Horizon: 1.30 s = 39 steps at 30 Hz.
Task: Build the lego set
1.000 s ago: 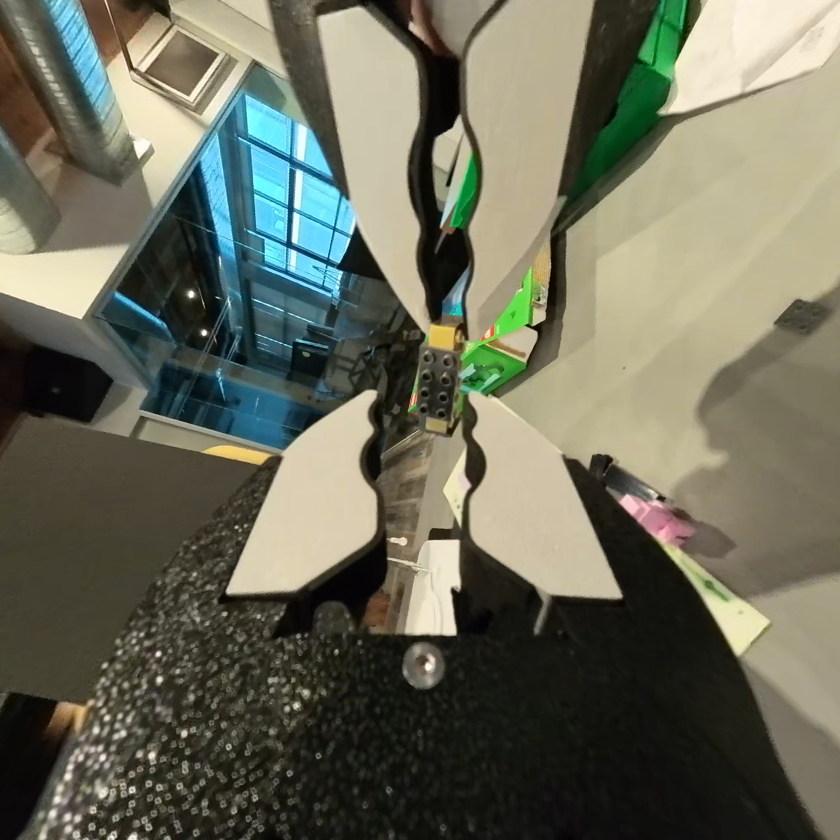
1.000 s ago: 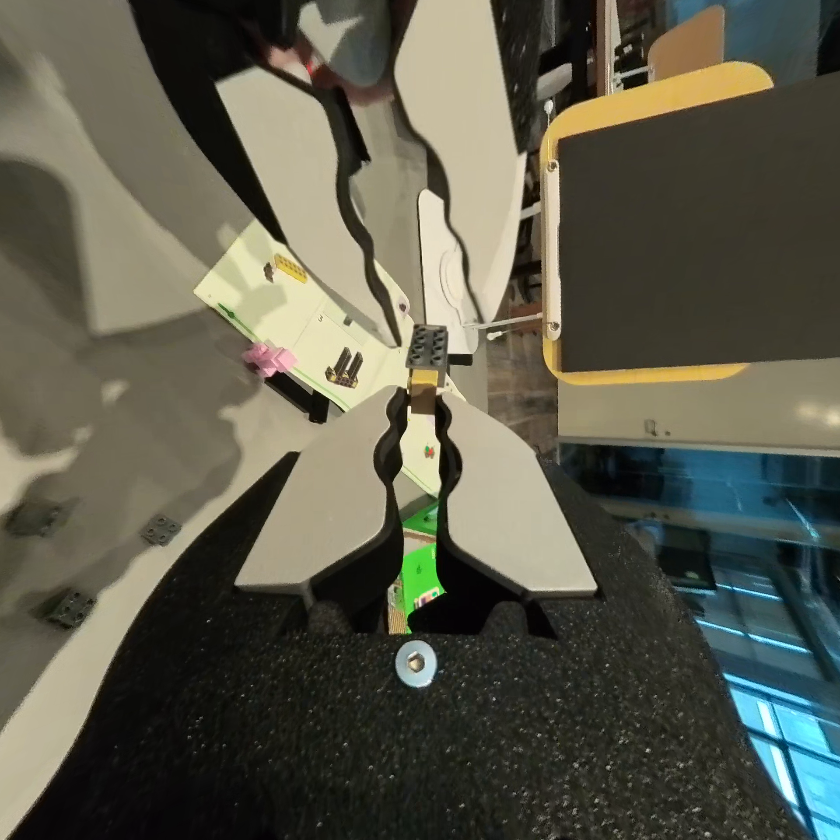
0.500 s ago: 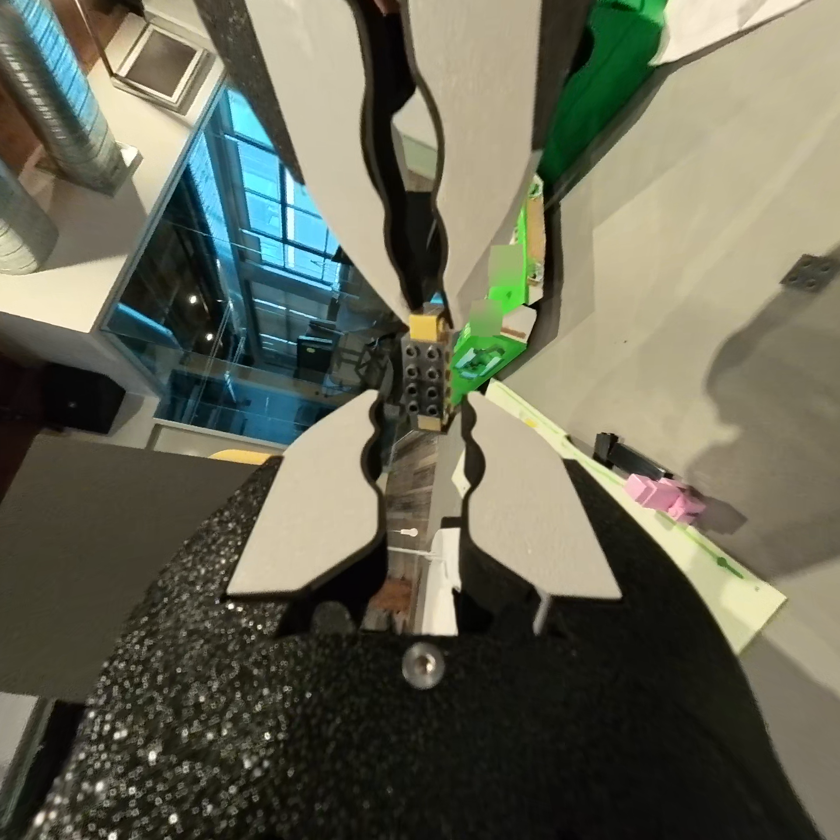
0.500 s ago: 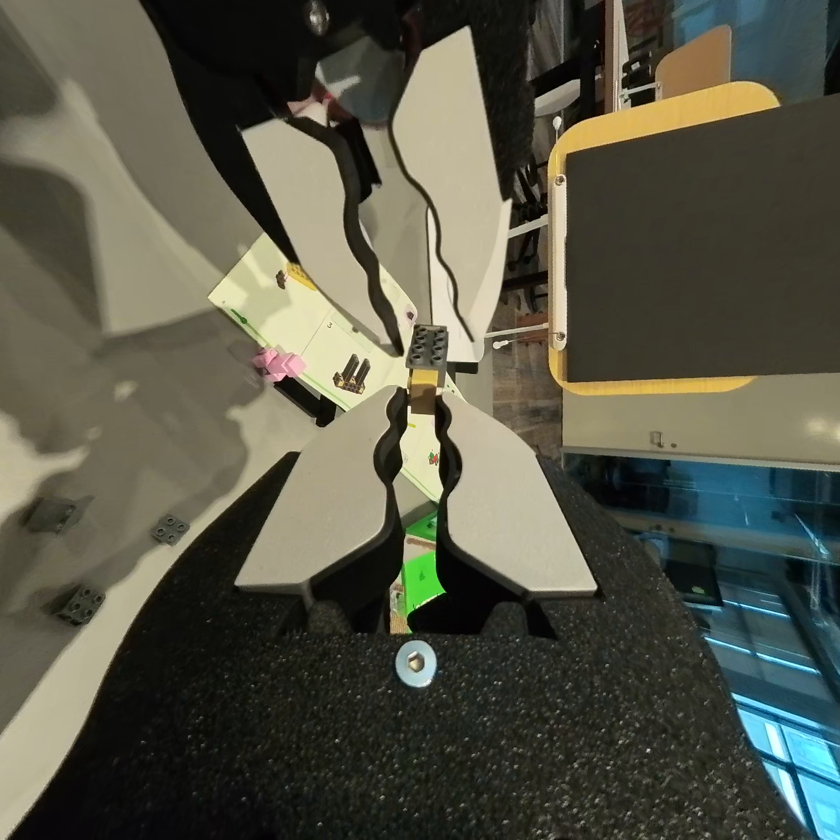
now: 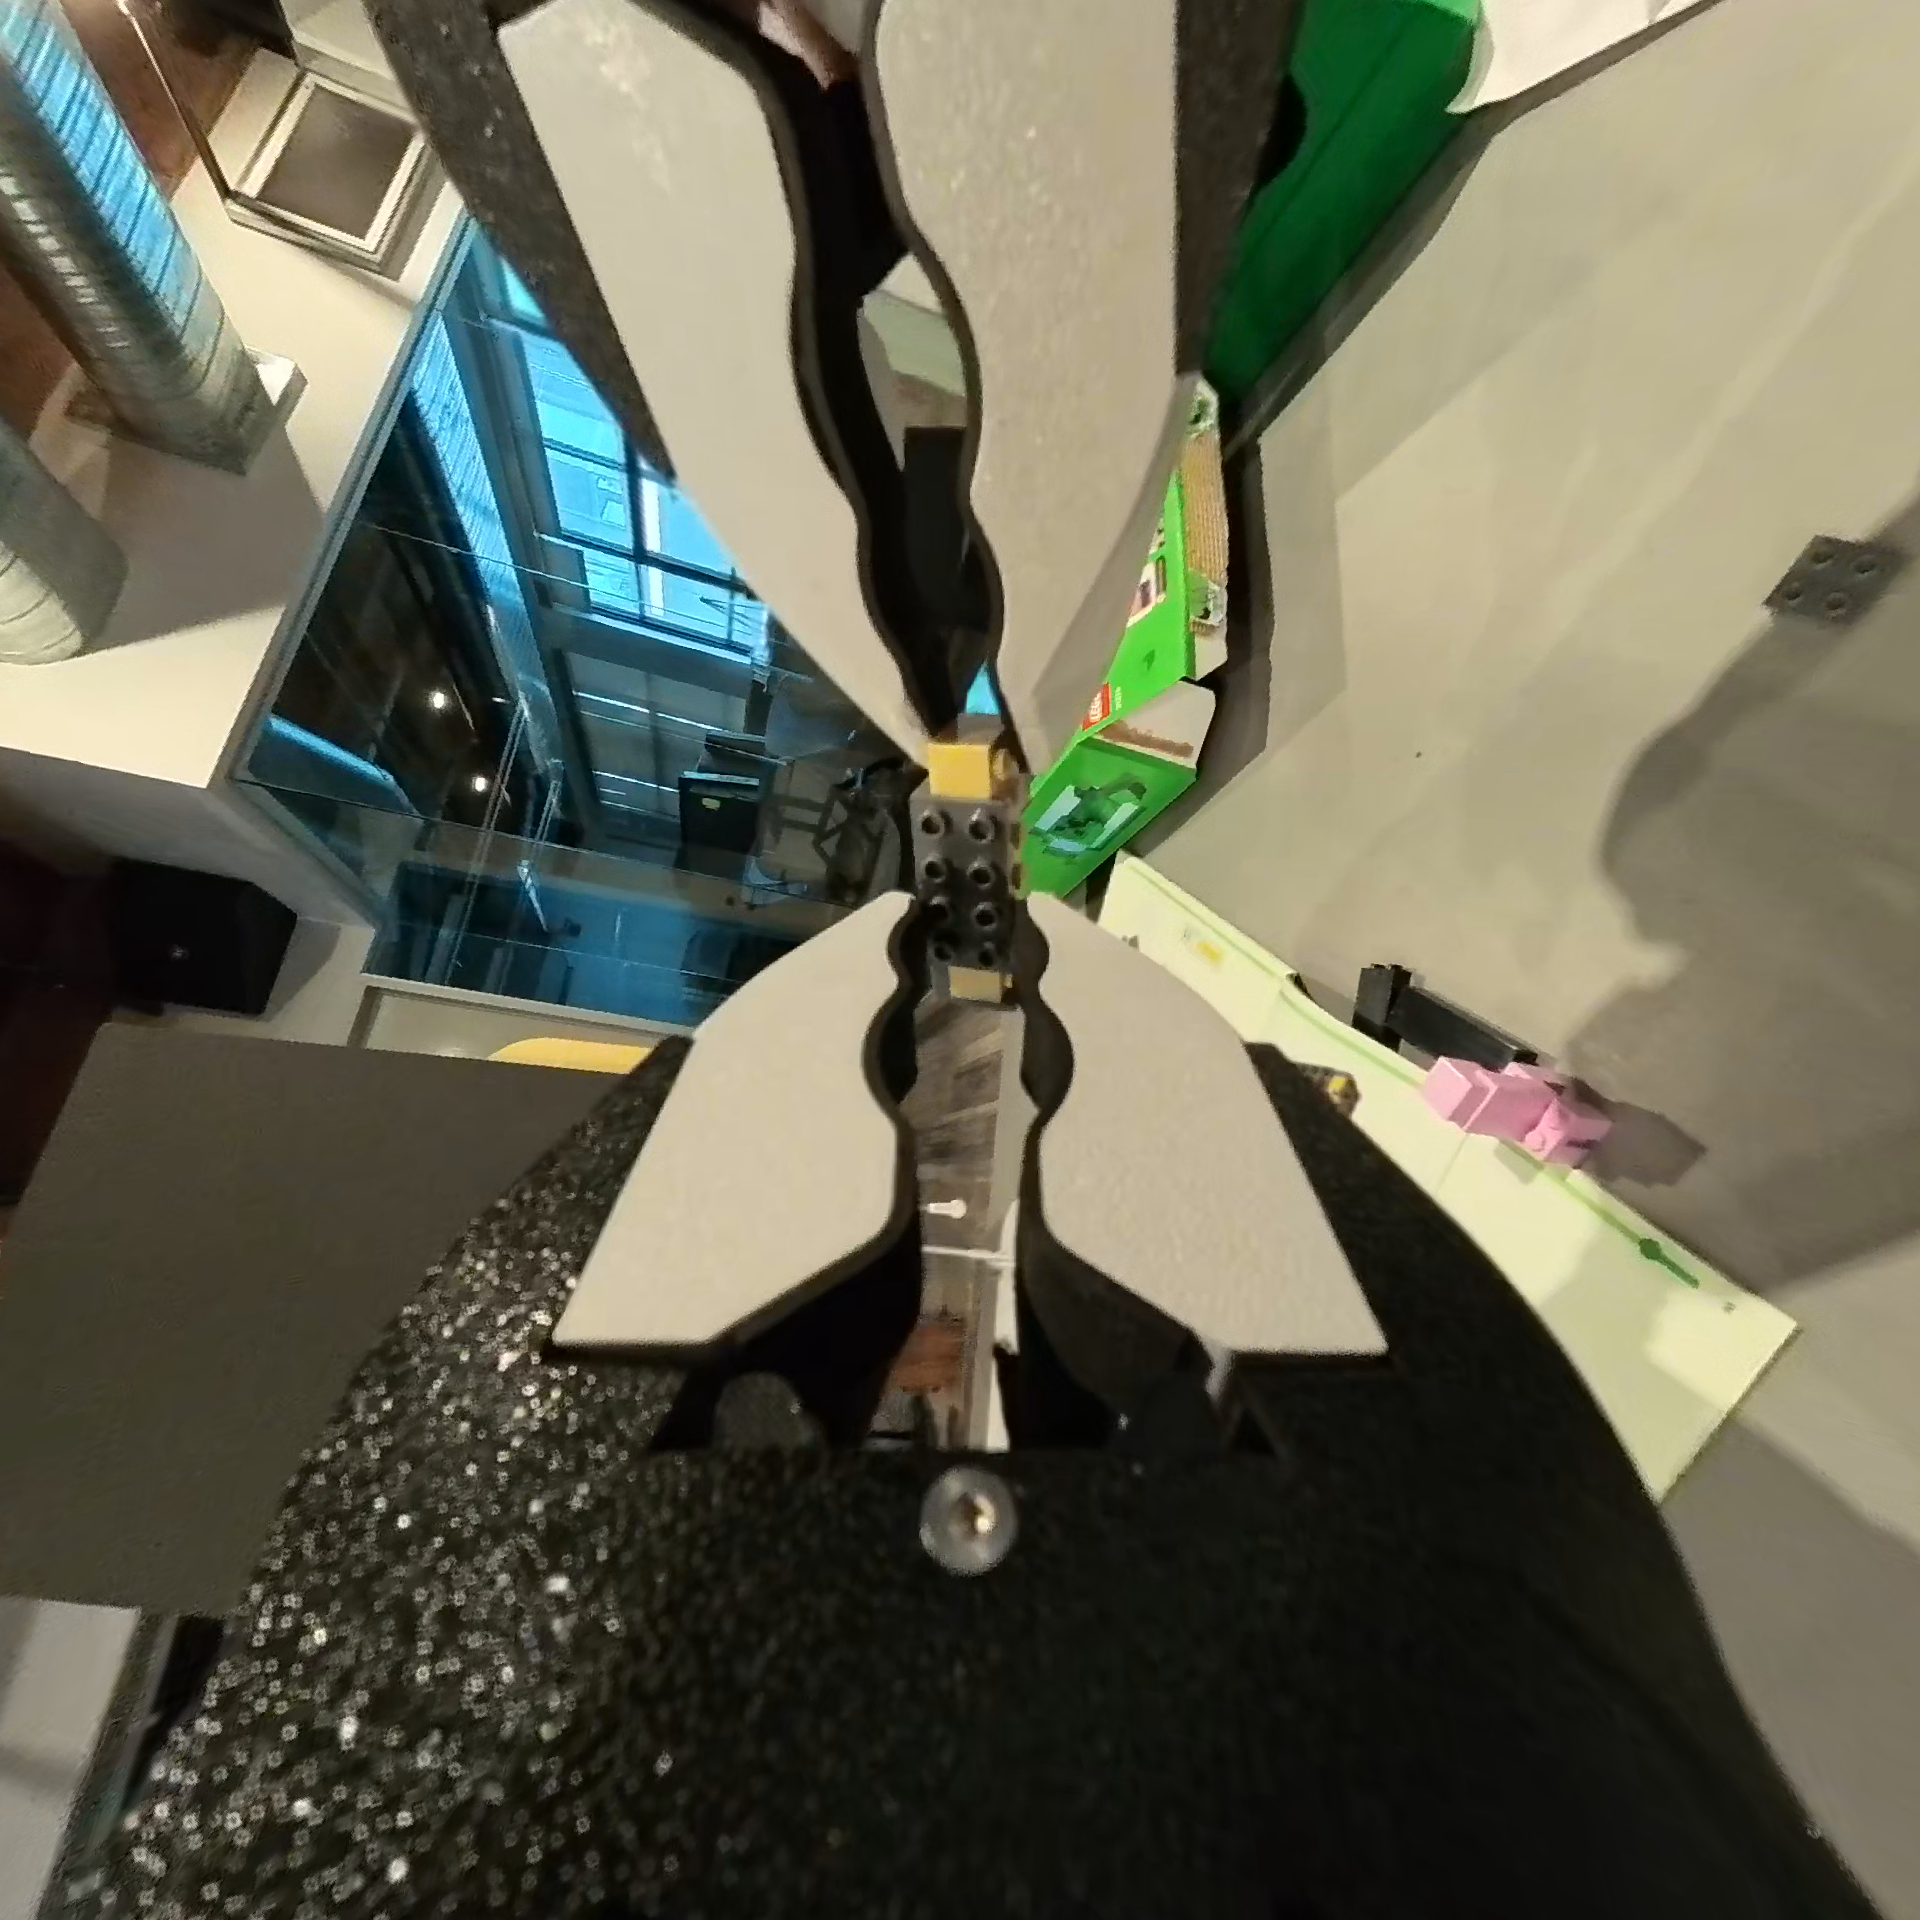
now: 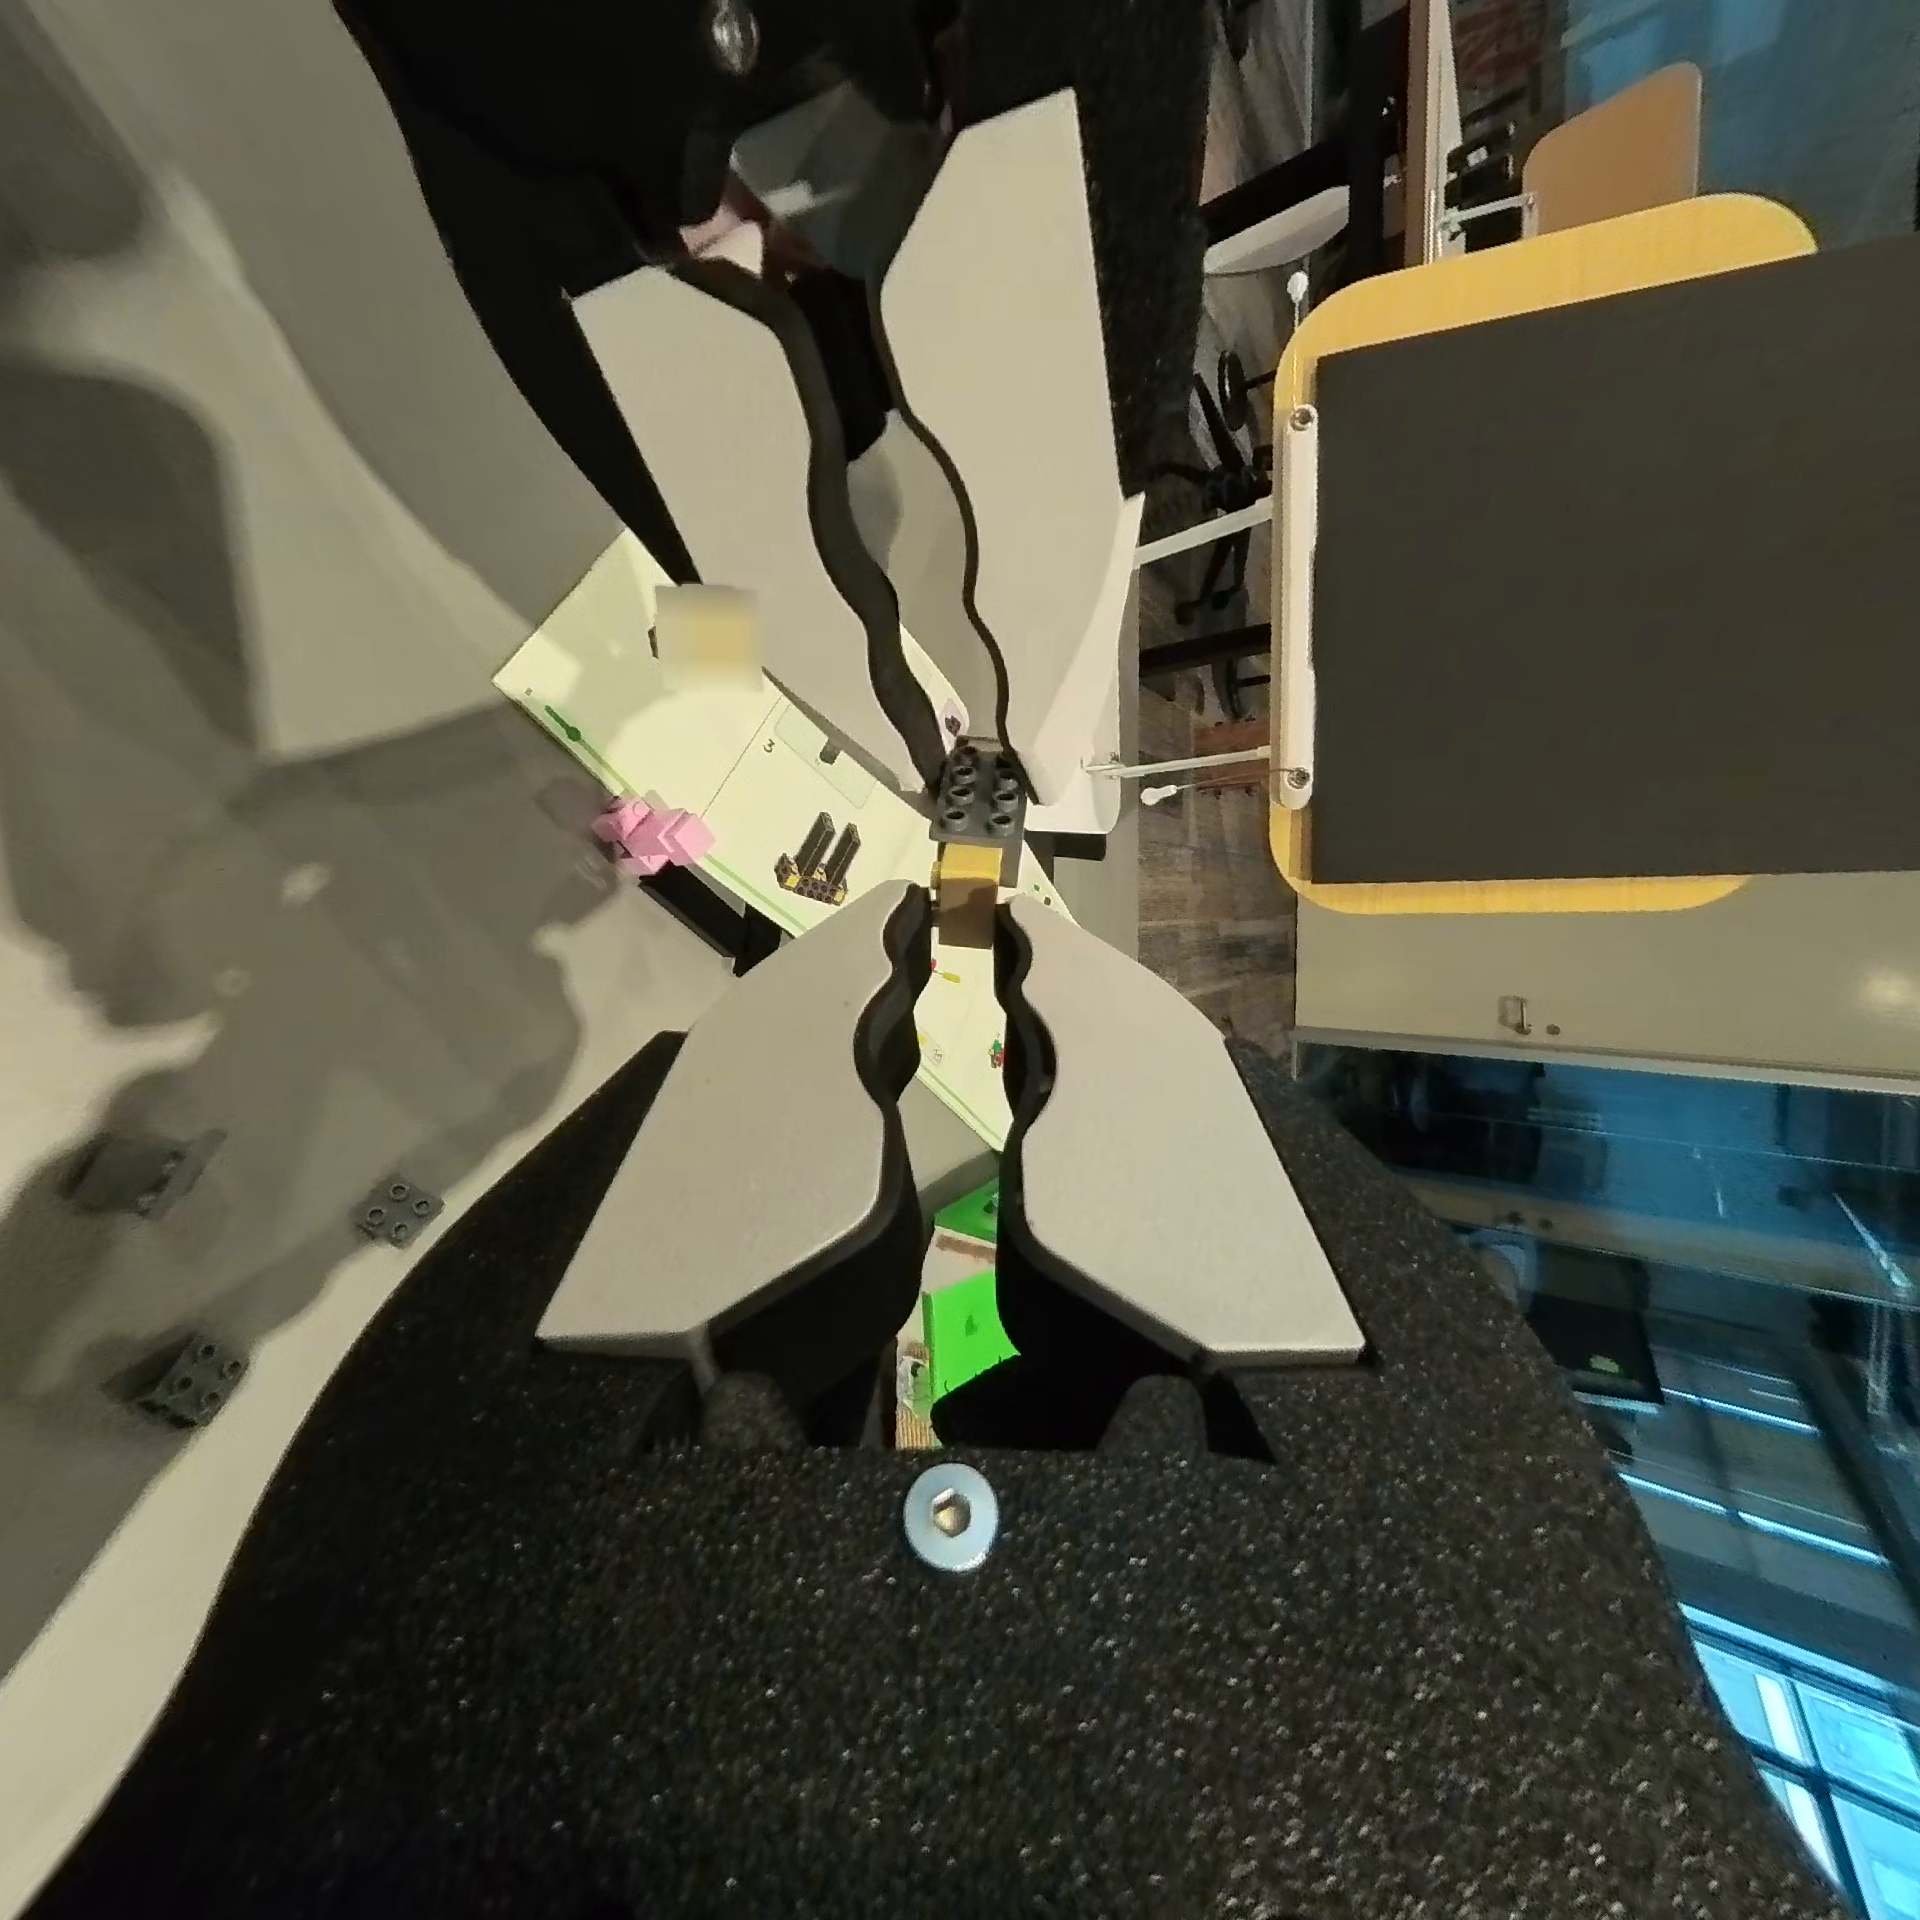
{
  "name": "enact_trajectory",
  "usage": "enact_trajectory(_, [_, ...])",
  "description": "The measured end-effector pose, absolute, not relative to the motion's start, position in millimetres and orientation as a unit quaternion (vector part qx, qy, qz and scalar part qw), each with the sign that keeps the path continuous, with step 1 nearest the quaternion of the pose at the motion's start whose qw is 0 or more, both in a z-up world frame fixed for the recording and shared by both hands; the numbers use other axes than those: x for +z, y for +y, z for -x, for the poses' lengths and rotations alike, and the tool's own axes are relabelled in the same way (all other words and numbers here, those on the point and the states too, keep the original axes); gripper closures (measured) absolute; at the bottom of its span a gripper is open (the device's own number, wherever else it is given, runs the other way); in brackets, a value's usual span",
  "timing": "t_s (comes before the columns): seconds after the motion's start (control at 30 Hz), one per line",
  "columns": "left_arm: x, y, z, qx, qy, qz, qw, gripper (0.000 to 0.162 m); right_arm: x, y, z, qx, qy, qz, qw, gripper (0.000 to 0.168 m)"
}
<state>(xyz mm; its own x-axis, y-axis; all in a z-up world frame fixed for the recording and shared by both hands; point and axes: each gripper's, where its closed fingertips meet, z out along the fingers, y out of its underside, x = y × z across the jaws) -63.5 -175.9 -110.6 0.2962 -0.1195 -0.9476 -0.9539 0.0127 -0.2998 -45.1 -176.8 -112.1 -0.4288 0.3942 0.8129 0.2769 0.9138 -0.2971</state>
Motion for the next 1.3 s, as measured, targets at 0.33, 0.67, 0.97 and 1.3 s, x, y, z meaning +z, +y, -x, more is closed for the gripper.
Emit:
enact_trajectory(0.33, [-111,-170,84,0.312,0.353,0.686,0.554,0.134,-114,-147,47,0.057,-0.835,0.239,0.492,0.157])
enact_trajectory(0.67, [-166,-164,158,0.27,0.208,0.83,0.442,0.124,-133,-117,53,0.055,-0.841,0.285,0.456,0.157])
enact_trajectory(0.97, [-171,-161,168,0.26,0.195,0.833,0.449,0.125,-140,-116,55,0.06,-0.847,0.288,0.443,0.157])
enact_trajectory(1.3, [-147,-161,132,0.19,0.278,0.775,0.535,0.106,-130,-130,53,0.136,-0.846,0.257,0.446,0.157])
